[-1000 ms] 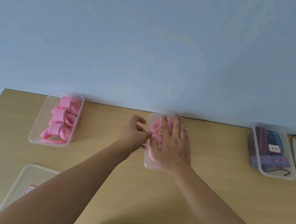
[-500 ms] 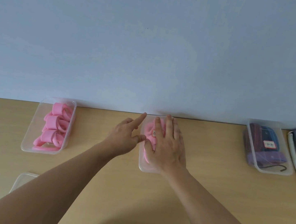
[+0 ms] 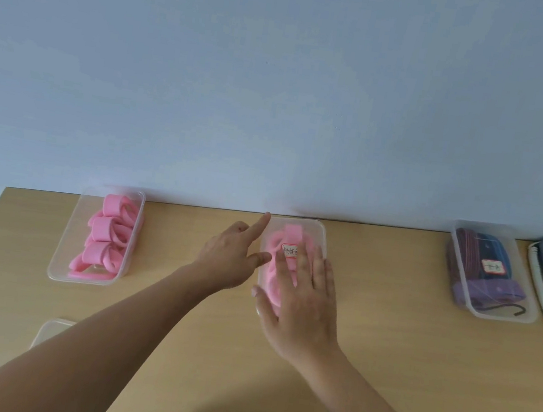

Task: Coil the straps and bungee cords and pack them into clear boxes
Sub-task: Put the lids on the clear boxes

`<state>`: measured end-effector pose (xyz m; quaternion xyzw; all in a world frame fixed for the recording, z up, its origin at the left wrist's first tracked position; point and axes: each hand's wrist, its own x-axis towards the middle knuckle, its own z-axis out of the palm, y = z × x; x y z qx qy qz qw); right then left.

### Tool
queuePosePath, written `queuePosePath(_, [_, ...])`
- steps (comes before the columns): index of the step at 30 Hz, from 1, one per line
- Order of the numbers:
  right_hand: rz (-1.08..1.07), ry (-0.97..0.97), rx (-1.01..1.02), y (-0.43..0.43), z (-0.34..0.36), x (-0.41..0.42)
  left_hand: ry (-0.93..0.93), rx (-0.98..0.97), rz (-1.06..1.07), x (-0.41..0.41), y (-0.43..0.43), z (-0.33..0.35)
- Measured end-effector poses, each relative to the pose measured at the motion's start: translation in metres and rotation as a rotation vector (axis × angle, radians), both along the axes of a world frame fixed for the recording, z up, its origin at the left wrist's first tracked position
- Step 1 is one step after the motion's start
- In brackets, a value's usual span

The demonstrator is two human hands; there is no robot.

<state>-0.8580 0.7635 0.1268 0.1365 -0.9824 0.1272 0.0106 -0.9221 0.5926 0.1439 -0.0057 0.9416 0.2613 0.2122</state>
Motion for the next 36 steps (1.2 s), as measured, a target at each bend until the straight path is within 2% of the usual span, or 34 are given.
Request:
queuePosePath(6, [-0.001, -0.12, 0.17, -0.004, -0.008, 0.012, -0.003, -0.031, -0.014, -0.001, -0.001, -0.004])
queuePosePath(17, [-0.013, -0.117, 0.121, -0.006, -0.01, 0.005, -0.033, -0.038, 0.001, -0.006, -0.002, -0.004])
queuePosePath(27, [-0.001, -0.137, 0.15, -0.007, -0.006, -0.019, 0.141, -0.032, 0.151, 0.014, 0.005, 0.007])
queuePosePath(36, [-0.03, -0.264, 0.238, -0.019, 0.024, -0.023, 0.266, 0.058, 0.17, 0.062, -0.058, 0.033])
